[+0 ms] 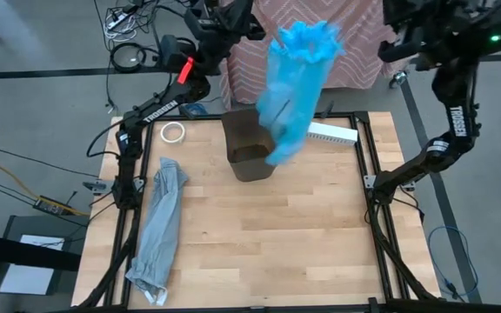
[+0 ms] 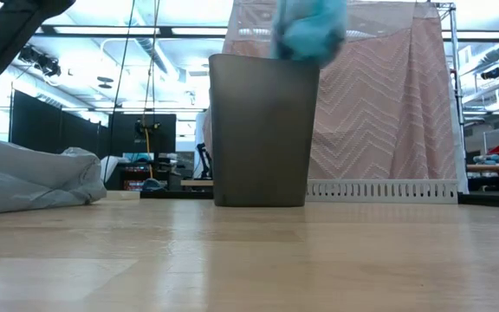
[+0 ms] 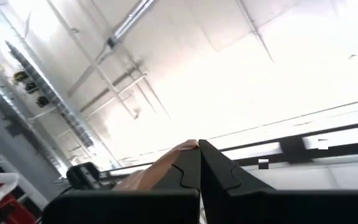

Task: Place trash/remove bag and relplace
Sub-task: Remove the blue trash bag from the trash bin

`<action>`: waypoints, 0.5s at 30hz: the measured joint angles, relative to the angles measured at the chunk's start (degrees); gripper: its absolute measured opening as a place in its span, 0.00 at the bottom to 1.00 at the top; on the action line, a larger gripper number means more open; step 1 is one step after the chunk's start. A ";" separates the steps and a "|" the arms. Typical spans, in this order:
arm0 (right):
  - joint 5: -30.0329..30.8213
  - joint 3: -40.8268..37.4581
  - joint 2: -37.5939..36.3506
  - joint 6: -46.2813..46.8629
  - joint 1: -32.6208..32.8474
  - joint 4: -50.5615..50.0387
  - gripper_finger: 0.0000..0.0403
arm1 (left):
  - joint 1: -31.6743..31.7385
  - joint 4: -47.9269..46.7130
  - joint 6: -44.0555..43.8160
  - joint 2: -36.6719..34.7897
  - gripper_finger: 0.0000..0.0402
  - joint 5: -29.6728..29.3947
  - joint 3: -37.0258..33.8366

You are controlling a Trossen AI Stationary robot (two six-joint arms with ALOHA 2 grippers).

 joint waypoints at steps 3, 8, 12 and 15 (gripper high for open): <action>1.58 0.30 -0.48 -0.25 0.01 -0.72 0.00 | -0.97 -0.36 1.36 -0.01 0.01 -0.05 1.33; 2.28 0.20 0.38 -0.31 0.85 -1.38 0.00 | -3.11 -4.08 6.78 0.00 0.01 -0.76 1.82; 5.68 0.12 0.91 -3.04 1.91 -5.16 0.00 | -4.78 -5.97 6.77 1.68 0.01 -0.43 1.82; 9.65 0.17 0.80 -5.52 3.38 -9.86 0.00 | -5.91 -5.56 3.73 3.61 0.01 1.36 1.82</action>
